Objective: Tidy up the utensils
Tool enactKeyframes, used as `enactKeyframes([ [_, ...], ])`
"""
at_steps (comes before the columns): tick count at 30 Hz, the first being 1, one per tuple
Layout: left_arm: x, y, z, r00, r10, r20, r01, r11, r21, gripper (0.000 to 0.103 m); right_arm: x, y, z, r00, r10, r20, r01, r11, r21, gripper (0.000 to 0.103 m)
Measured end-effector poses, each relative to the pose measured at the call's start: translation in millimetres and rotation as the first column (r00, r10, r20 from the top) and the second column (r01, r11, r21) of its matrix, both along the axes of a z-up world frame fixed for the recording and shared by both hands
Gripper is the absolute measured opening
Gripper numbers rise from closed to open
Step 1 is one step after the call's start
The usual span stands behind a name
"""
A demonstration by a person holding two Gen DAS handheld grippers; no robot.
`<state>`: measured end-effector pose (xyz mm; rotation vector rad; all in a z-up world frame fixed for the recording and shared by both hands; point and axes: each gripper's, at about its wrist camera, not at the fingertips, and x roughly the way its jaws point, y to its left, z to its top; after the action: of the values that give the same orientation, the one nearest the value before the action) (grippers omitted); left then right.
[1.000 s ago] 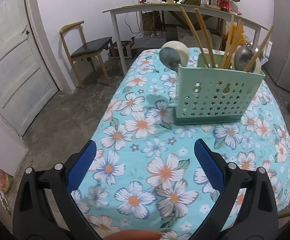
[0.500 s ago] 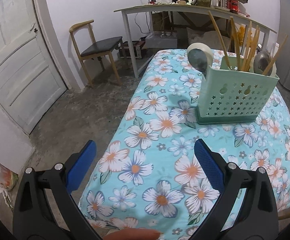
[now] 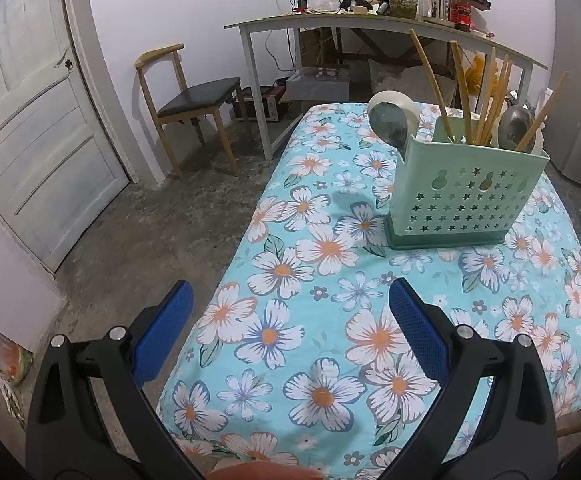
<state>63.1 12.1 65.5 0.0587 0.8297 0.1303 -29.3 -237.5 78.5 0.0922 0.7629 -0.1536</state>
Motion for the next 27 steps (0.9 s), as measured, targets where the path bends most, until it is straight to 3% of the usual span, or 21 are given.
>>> enactKeyframes([
  [27,-1.0,-1.2,-1.8,1.0,-0.003,-0.01,0.003,1.0,-0.005,0.095,-0.1,1.6,0.5,1.0,0.007,-0.003,-0.007,1.0,-0.001,0.075],
])
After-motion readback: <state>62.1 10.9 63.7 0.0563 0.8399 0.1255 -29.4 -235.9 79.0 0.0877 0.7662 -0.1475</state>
